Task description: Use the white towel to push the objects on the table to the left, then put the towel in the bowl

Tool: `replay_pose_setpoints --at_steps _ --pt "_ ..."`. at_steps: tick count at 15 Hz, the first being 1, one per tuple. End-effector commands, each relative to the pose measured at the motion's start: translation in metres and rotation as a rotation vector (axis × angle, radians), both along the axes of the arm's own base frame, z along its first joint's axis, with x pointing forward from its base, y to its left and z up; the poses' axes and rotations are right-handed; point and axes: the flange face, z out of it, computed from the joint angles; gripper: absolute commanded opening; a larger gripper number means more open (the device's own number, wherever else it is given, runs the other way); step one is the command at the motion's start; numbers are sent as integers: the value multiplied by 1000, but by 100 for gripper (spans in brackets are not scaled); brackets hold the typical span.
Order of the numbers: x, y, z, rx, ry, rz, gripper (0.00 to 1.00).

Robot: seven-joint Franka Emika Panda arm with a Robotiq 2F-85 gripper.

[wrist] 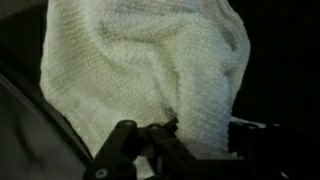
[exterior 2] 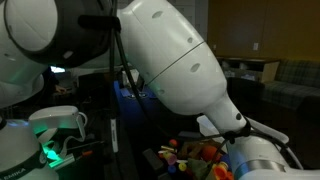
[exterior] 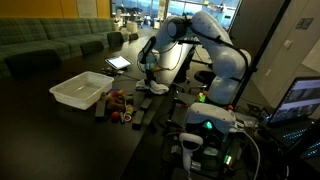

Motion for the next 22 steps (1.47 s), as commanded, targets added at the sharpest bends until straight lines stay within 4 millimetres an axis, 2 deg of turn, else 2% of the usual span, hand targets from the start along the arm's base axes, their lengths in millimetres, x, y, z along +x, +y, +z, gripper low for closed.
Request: replay_pose_setpoints --at_steps 1,7,11,16,19,22 --pt "-30 9 9 11 65 16 4" --pt "-71 46 -10 48 188 14 4" --pt "-84 82 -19 78 262 -7 4" --pt "-82 135 -28 122 337 3 4" --pt "-73 169 -35 149 364 15 4" --pt "-55 208 -45 176 325 14 4"
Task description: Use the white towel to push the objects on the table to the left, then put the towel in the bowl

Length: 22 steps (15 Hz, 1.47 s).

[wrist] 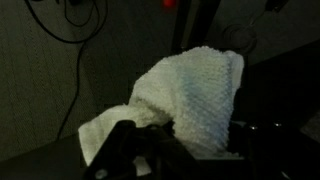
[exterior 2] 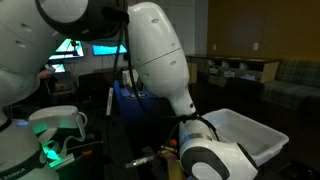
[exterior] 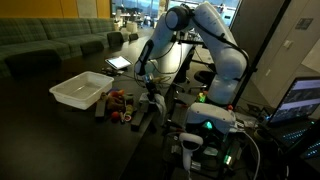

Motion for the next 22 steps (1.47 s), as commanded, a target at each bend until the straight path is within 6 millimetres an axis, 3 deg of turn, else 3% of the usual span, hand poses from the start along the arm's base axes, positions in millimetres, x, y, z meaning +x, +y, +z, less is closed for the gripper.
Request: replay_pose_setpoints --at_steps 1,14,19,22 --pt "12 47 -4 29 -17 -18 4" --pt "32 231 -14 90 42 -115 4" --pt "60 311 -8 102 -9 -195 4" --pt "80 338 3 108 -13 -284 4"
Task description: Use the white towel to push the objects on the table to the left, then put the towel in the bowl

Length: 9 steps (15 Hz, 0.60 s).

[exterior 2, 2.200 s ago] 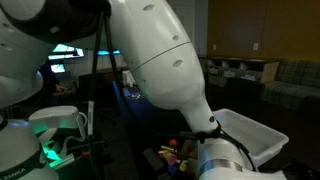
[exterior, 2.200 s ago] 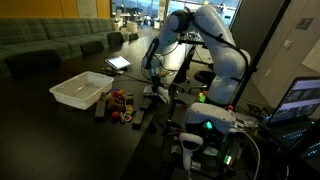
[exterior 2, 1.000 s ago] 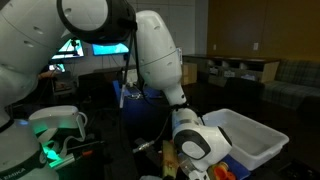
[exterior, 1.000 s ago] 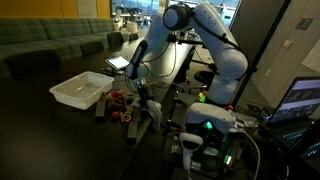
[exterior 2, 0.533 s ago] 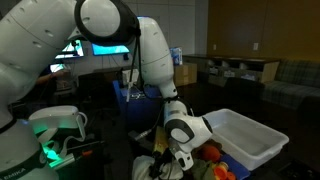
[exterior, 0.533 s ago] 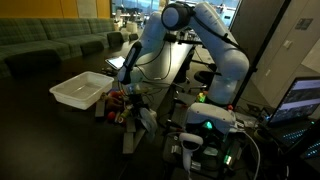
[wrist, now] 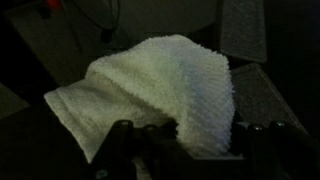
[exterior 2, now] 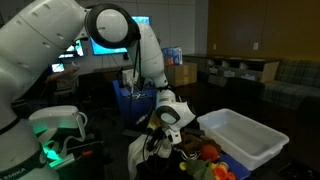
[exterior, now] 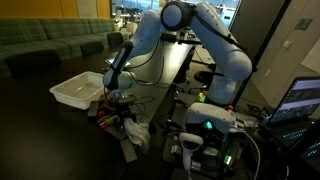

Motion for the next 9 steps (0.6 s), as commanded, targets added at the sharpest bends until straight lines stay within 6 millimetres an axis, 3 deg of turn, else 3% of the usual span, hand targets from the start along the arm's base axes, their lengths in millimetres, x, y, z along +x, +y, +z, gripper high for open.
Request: replay_pose_setpoints --at_steps 1,9 --pt "30 26 9 0 -17 -130 4" --pt "77 47 27 -79 -116 -368 4"
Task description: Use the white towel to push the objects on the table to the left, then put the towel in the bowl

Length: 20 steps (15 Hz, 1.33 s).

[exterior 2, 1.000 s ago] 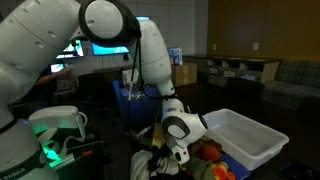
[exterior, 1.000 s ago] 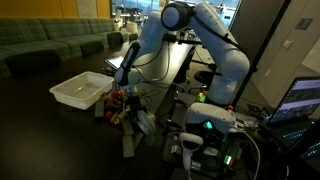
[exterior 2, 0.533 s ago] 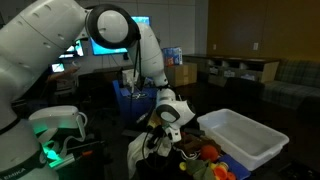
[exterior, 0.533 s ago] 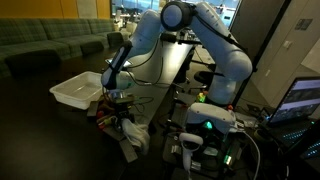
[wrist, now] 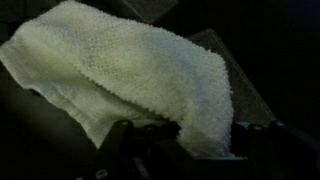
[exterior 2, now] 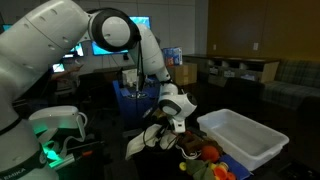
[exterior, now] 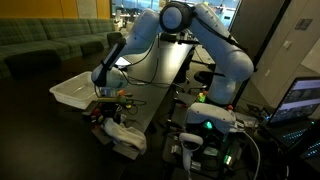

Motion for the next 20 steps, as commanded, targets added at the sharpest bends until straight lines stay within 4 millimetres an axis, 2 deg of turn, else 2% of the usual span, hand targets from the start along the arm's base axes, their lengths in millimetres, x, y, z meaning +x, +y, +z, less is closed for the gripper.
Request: replay_pose_setpoints --at_steps 1,4,6,8,11,15,20 --pt "22 9 10 -29 -42 -86 4" --pt "30 4 21 -42 -74 -92 4" --pt "35 -7 37 -34 -107 -87 4" --pt "37 -22 55 -36 -138 -70 4" --pt "30 -53 90 13 -201 22 4" --pt "-7 -105 134 130 -270 210 4" --pt "-60 -189 176 249 -355 367 4"
